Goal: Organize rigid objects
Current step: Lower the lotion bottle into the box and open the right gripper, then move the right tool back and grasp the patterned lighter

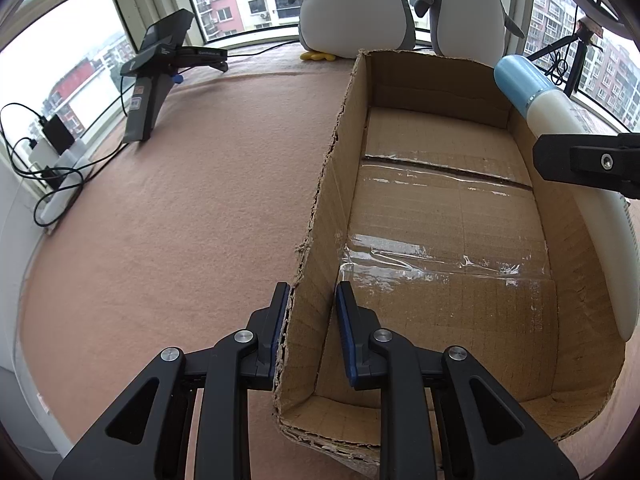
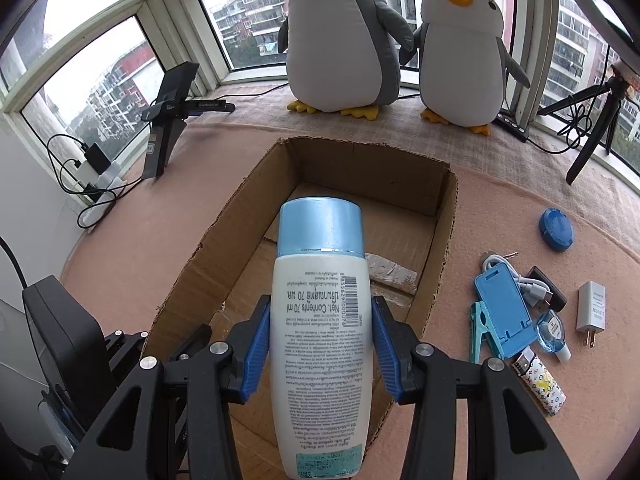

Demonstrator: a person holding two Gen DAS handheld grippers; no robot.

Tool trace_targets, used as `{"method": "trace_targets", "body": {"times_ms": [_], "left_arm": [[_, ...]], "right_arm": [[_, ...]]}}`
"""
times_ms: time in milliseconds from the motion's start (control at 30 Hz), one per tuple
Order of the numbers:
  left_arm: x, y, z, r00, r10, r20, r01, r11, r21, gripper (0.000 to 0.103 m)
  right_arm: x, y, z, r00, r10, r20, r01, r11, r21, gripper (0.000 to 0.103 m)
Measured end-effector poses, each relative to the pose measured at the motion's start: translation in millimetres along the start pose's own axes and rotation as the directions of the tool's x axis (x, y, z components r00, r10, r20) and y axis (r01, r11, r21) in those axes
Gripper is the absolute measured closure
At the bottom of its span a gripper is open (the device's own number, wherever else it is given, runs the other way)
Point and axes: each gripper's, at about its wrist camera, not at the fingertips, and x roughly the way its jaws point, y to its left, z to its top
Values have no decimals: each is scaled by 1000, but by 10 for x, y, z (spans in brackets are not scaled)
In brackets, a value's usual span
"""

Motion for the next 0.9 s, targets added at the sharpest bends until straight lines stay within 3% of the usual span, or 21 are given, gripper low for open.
{"method": "trace_targets", "body": {"times_ms": [233,600,900], "left_arm": [[-4,-12,0,1000,1,-1,-1,1000,-1,83],[-1,-9,1,1000,4,2,-4,1000,-1,83],[0,-15,1,1000,9,2,-9,1000,1,83]], "right_arm": [[-7,53,-5,1000,-15,7,15,1000,-25,53],[-92,30,-8,999,-31,29,32,999,-40,52],[-294,-246,-76,998,-35,56,37,999,-30,52]]}}
